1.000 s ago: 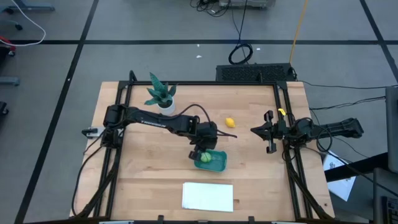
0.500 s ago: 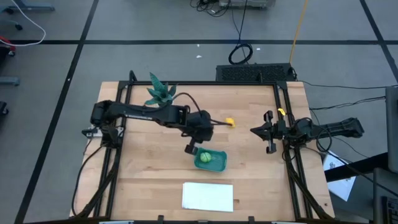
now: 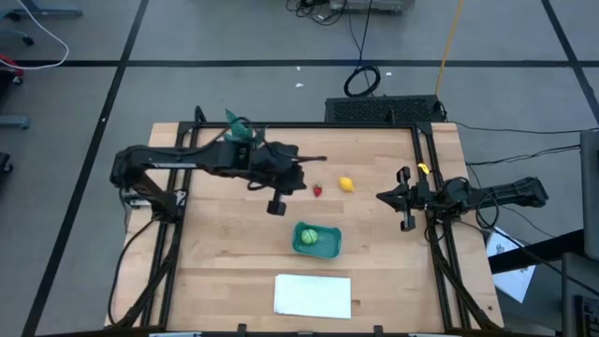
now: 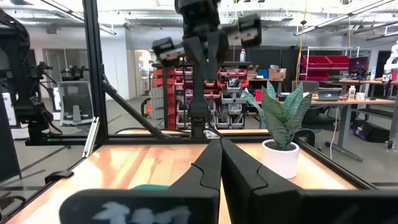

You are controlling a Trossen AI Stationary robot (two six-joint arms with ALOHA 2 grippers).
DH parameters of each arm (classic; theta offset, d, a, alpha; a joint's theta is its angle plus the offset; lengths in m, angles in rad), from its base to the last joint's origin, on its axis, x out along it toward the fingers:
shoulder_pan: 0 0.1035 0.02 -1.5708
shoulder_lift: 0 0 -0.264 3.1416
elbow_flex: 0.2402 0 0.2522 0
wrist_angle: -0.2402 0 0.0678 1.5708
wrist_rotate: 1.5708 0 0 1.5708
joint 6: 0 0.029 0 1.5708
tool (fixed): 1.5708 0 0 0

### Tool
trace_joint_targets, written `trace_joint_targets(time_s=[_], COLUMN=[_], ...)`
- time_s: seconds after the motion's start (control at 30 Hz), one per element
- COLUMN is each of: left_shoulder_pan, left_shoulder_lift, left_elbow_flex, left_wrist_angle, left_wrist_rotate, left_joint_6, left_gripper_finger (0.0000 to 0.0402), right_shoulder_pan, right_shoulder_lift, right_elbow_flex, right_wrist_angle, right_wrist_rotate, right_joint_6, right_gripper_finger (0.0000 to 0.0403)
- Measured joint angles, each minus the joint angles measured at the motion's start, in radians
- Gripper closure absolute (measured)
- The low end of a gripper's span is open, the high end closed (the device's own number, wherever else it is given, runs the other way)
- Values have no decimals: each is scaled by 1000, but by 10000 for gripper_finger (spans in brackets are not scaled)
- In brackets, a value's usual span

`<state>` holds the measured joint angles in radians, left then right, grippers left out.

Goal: Pick and placing Produce into tupperware
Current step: Put the lemon into the bin

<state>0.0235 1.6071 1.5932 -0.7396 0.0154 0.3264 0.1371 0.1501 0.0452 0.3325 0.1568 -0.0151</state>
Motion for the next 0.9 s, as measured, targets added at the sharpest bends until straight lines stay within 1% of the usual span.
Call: trace_joint_targets(time_s=[0.23, 0.37, 0.47, 0.57, 0.63, 0.7, 0.83, 0.9], left_shoulder_pan=[0, 0, 3, 15, 25, 32, 51, 59], left_shoulder_lift=[-116, -194, -265, -340, -392, -447, -553, -599], left_elbow_flex=[-2, -4, -33, -90, -152, -224, -387, -464], left_wrist_angle=[-49, -90, -72, -49, -28, 47, 203, 278], left_wrist_rotate=[-87, -114, -118, -110, -108, -84, 12, 34], left_joint_6=[-15, -17, -20, -36, -65, -86, -119, -140], left_gripper_finger=[401, 401, 401, 401, 401, 401, 401, 401], right_shoulder_pan=[0, 0, 0, 0, 0, 0, 0, 0], right_shoulder_lift=[0, 0, 0, 3, 9, 12, 22, 27], right_elbow_flex=[0, 0, 0, 0, 0, 0, 0, 0], right_wrist_angle=[0, 0, 1, 8, 17, 13, 25, 37], right_wrist_rotate=[0, 0, 0, 0, 2, 1, 4, 4], right_joint_6=[0, 0, 0, 0, 0, 0, -1, -2], right_gripper_finger=[403, 403, 403, 403, 403, 403, 403, 403])
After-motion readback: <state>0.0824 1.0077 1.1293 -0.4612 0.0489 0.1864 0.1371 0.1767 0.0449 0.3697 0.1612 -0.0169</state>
